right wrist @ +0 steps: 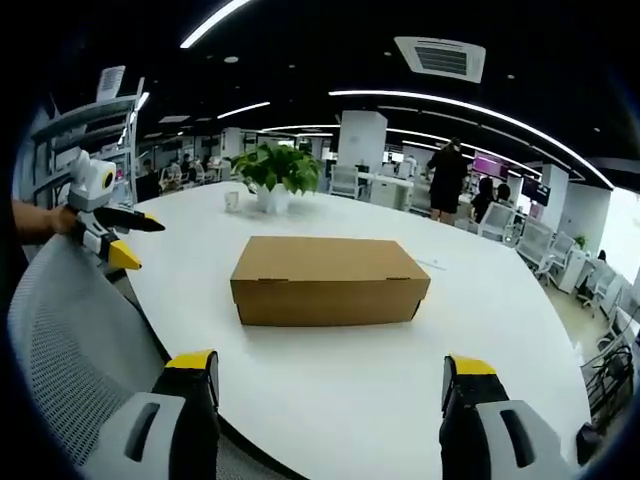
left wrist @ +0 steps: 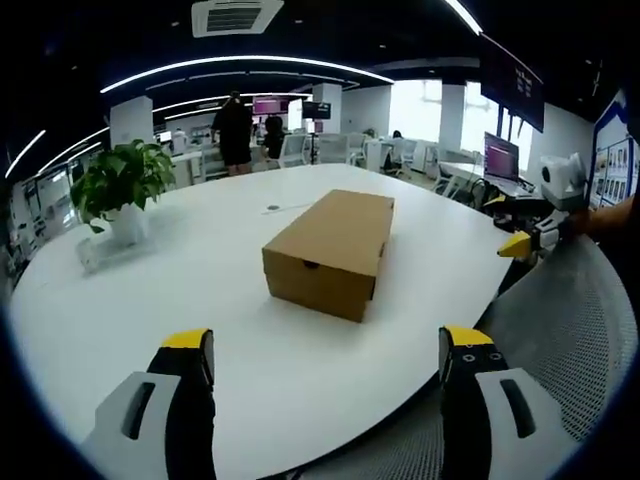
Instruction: Operate the shoe box by opening the lid, removing the specified soft item, and placing it in the target area until the item is outside and the box remains undamaged.
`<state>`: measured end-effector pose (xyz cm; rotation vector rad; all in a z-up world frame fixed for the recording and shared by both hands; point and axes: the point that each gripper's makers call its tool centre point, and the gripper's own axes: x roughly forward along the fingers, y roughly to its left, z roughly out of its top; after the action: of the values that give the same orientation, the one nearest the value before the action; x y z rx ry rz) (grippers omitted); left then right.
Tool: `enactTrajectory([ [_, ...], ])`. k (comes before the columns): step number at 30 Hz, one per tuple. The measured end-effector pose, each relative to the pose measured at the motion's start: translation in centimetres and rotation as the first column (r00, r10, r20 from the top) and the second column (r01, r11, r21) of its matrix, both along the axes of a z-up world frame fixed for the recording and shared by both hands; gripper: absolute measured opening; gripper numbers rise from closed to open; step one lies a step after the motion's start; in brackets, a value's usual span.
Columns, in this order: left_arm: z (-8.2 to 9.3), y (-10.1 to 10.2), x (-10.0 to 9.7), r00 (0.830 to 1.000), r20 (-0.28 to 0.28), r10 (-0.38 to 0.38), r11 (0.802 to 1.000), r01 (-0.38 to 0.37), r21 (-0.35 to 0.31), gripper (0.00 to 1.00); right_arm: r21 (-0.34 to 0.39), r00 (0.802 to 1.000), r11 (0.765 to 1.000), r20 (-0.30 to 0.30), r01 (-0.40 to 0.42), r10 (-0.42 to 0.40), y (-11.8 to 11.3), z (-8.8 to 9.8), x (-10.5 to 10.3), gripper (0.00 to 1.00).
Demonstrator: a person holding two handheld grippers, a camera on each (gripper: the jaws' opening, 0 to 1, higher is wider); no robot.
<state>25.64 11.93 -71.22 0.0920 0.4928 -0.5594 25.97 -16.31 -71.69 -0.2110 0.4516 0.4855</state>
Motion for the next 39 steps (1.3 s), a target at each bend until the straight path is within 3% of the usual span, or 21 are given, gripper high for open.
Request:
enactTrajectory([
  [39, -0.24, -0.49, -0.32, 1.000, -0.014, -0.021, 1.000, 0.021, 0.007, 1.00, 0.017, 1.000, 1.000, 0.011, 0.008, -0.008, -0.12, 0.34, 0.07, 0.93],
])
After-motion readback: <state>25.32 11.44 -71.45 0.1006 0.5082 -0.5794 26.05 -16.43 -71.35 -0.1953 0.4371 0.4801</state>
